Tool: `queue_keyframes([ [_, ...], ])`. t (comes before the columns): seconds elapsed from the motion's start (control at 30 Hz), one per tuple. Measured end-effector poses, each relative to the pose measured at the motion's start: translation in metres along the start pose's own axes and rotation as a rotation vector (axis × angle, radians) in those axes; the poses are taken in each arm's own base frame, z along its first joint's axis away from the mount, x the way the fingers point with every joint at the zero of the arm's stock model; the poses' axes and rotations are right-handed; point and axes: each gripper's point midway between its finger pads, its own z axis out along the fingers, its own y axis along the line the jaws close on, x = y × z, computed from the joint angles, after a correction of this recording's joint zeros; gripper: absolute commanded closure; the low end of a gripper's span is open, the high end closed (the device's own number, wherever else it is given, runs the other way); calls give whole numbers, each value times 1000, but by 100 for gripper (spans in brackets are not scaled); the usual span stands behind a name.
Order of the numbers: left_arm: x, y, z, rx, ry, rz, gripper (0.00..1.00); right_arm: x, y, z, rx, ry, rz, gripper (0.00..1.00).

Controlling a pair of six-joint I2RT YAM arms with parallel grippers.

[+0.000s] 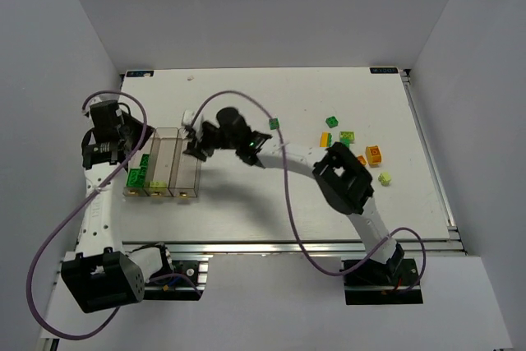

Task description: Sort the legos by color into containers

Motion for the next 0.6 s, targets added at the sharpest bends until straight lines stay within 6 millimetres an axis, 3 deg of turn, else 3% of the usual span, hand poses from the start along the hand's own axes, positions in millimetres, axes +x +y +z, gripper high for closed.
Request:
queue_keyframes([
  [0.03, 3, -14, 0, 73, 11, 6, 100, -13, -20, -19, 14, -20, 12, 100],
  [0.1, 12, -37, 0, 184, 40, 17, 100, -31, -59, -57, 52, -41, 36, 100],
  [0.17, 28, -59, 2, 283, 84, 37, 98, -36, -99, -111, 116, -21, 72, 100],
  [0.2, 38, -70, 3, 324, 112, 53, 90, -36, -115, -136, 151, -9, 88, 100],
  [0.27, 65, -95, 7, 401, 182, 103, 72, -27, -144, -192, 233, 33, 136, 79],
  [0.3, 80, -106, 9, 428, 219, 131, 46, -18, -154, -219, 272, 62, 166, 68],
  [0.33, 98, -116, 11, 451, 261, 164, 30, -8, -160, -244, 306, 93, 196, 46],
  [0.4, 130, -130, 15, 479, 332, 221, 2, 15, -160, -285, 361, 155, 271, 26],
  [0.43, 146, -135, 15, 489, 370, 244, 2, 27, -155, -303, 383, 185, 299, 17],
  [0.6, 183, -145, 19, 505, 448, 306, 2, 77, -123, -386, 459, 349, 410, 16],
])
